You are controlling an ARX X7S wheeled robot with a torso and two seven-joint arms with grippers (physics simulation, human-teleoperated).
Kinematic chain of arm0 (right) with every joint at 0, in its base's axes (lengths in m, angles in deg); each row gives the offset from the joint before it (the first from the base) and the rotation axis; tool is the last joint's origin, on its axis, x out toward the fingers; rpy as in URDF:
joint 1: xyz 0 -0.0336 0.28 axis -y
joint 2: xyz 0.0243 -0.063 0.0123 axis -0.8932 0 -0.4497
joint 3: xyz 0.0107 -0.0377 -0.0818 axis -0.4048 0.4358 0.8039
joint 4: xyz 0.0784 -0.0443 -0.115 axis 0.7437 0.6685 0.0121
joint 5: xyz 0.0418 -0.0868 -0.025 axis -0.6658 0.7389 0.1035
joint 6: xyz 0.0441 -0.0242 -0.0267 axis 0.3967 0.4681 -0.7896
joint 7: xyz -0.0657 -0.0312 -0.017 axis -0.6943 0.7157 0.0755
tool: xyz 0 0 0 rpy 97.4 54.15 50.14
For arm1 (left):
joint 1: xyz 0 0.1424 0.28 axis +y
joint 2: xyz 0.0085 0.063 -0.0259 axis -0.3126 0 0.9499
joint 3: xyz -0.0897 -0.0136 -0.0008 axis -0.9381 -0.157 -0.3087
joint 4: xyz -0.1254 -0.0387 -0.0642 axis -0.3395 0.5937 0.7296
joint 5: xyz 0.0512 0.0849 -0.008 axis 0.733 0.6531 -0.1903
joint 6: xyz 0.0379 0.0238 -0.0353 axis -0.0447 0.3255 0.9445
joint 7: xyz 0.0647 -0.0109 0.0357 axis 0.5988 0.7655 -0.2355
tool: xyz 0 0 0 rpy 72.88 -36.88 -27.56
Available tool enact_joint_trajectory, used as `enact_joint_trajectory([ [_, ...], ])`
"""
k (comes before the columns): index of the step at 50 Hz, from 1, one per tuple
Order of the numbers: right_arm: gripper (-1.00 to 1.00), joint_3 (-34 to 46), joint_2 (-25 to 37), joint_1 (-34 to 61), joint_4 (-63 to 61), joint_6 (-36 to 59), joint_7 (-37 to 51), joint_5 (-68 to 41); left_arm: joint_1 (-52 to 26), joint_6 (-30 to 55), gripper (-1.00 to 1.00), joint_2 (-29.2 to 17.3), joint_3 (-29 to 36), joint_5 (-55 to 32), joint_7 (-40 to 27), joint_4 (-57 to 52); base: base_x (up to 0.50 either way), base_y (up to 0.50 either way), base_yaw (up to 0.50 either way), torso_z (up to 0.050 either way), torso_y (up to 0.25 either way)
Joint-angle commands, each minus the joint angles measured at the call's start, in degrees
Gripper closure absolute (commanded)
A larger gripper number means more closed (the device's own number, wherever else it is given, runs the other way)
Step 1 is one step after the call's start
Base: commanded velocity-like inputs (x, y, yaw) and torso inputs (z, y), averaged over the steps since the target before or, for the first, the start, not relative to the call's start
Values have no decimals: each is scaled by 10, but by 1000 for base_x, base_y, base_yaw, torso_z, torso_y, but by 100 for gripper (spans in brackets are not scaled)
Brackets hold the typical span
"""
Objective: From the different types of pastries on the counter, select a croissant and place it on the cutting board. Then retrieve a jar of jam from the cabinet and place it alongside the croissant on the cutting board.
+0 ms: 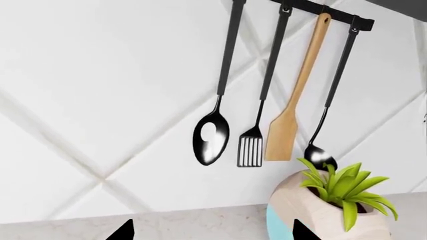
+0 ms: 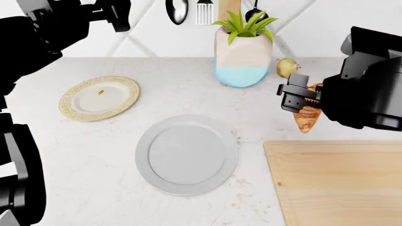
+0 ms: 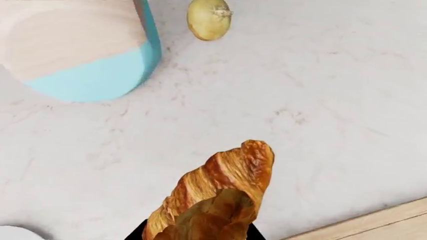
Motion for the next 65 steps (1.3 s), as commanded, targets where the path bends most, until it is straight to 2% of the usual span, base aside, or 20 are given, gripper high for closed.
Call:
enact_joint_trajectory([
  [1, 100, 6, 63, -17, -44, -6, 26, 1, 0, 8, -100, -2, -1, -6, -5, -11, 0, 0, 0, 0, 0],
  [23, 100, -8, 172, -24, -198, -39, 76, -50, 7, 43, -100, -12, -15, -22, -29, -54, 0, 0, 0, 0, 0],
  [40, 100, -56, 235, 49, -246, 25, 121, -137, 0, 41, -100, -6, -9, -23, -32, -49, 0, 0, 0, 0, 0],
  [51, 100, -65, 247, 64, -262, 42, 124, -168, -5, 40, -100, -6, -7, -23, -34, -45, 0, 0, 0, 0, 0],
  [61, 100, -34, 262, 18, -307, 24, 102, -159, 3, 36, -100, -6, -8, -25, -37, -47, 0, 0, 0, 0, 0],
  [65, 100, -13, 241, -14, -311, -8, 90, -127, 4, 32, -100, -4, -6, -25, -36, -45, 0, 0, 0, 0, 0],
])
